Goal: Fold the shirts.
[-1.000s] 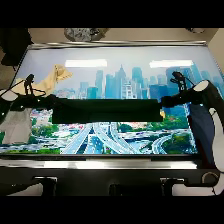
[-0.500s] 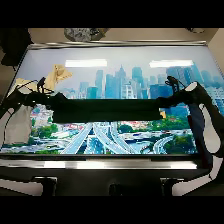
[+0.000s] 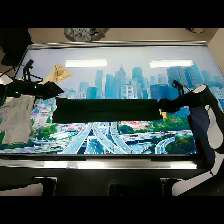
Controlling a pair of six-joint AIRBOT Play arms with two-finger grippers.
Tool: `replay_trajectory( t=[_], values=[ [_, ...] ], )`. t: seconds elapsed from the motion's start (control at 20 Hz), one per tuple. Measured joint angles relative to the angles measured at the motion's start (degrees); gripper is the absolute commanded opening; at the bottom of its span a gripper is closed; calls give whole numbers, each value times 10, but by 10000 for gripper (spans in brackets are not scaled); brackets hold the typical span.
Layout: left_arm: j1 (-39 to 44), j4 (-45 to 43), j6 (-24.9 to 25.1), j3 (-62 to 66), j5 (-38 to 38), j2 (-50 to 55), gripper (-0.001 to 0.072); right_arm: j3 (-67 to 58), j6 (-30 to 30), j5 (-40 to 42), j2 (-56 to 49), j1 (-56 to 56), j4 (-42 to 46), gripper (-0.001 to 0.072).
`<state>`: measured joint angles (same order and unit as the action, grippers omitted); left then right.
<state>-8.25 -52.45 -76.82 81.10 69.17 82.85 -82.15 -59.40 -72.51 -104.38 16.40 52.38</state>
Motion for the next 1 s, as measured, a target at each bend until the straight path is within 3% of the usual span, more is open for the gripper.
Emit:
replay_trajectory(
  t=[0.05, 0.1, 0.15, 0.25, 0.35, 0.4, 0.55, 0.7, 0.85, 1.0],
  values=[
    [8, 1, 2, 1, 1, -14, 556, 0, -3, -5, -10, -3, -16, 487],
    [19, 0, 2, 2, 1, -26, 554, 0, -6, -5, -18, -10, -21, 233],
    [30, 1, 3, 2, 1, -35, 534, 1, -9, -7, -26, -18, -22, 49],
    [55, 1, 3, 0, -3, -44, 521, 1, -12, -6, -28, -28, -29, 42],
    [88, 0, 3, -10, -21, -45, 146, 1, -2, -7, -16, -33, -48, 41],
    [107, 0, 3, -18, -33, -43, 31, 0, 4, -6, 1, -35, -62, 41],
    [176, 0, -7, -54, -90, -21, 32, 0, 17, -18, 74, -38, -79, 41],
    [249, 6, -47, -76, -150, 26, 31, 0, 15, -52, 164, -40, -89, 41],
    [312, 79, -66, -85, -216, 81, 31, 0, -4, -91, 253, -53, -91, 42],
    [362, 186, -54, -85, -269, 131, 30, 0, -32, -114, 328, -64, -95, 42]
  ],
)
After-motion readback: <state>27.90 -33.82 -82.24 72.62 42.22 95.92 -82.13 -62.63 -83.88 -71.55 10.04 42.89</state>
